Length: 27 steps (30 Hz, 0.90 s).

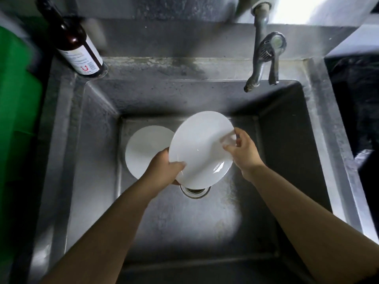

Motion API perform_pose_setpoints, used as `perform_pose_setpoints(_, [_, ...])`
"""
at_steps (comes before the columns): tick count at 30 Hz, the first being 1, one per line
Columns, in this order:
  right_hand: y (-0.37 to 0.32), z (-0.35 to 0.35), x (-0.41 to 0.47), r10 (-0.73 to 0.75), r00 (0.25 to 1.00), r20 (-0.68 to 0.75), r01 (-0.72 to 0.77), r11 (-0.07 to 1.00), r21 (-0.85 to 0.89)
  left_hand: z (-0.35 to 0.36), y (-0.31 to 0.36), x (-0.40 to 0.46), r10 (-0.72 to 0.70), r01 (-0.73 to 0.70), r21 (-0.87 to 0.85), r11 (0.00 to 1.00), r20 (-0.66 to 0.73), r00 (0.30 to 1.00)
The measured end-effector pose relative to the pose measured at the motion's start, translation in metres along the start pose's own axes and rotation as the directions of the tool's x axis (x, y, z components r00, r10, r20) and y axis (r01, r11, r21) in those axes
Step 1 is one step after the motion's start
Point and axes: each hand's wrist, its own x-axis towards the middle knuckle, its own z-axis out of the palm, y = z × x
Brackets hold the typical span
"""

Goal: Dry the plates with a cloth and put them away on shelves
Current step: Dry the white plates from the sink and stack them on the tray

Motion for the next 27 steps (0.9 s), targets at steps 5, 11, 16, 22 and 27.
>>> perform_pose_setpoints(5, [-0.006, -0.020, -0.024, -0.067, 0.998, 0.015, 0.068, 0.997, -0.028, 0.005, 0.011, -0.019, 0.030, -0.029, -0.023, 0.999, 0.048, 0.998])
perform_pose_setpoints(11, [-0.010, -0.045, -0.048, -0.155, 0.986, 0.061, 0.158, 0.987, -0.041, 0.018, 0.019, -0.052, 0.163, -0.163, 0.003, 0.987, 0.004, 0.987])
perform_pose_setpoints(16, [-0.013, -0.069, -0.075, -0.206, 0.974, 0.091, 0.209, 0.978, -0.021, 0.029, 0.024, -0.084, 0.264, -0.257, 0.122, 0.959, -0.053, 0.963])
perform_pose_setpoints(22, [0.006, -0.115, -0.120, -0.251, 0.953, 0.170, 0.279, 0.946, -0.166, 0.053, 0.027, -0.129, 0.300, -0.282, 0.139, 0.949, -0.131, 0.945])
perform_pose_setpoints(27, [0.046, -0.172, -0.171, -0.275, 0.923, 0.269, 0.377, 0.785, -0.492, 0.079, 0.028, -0.163, 0.324, -0.314, 0.085, 0.946, -0.185, 0.928])
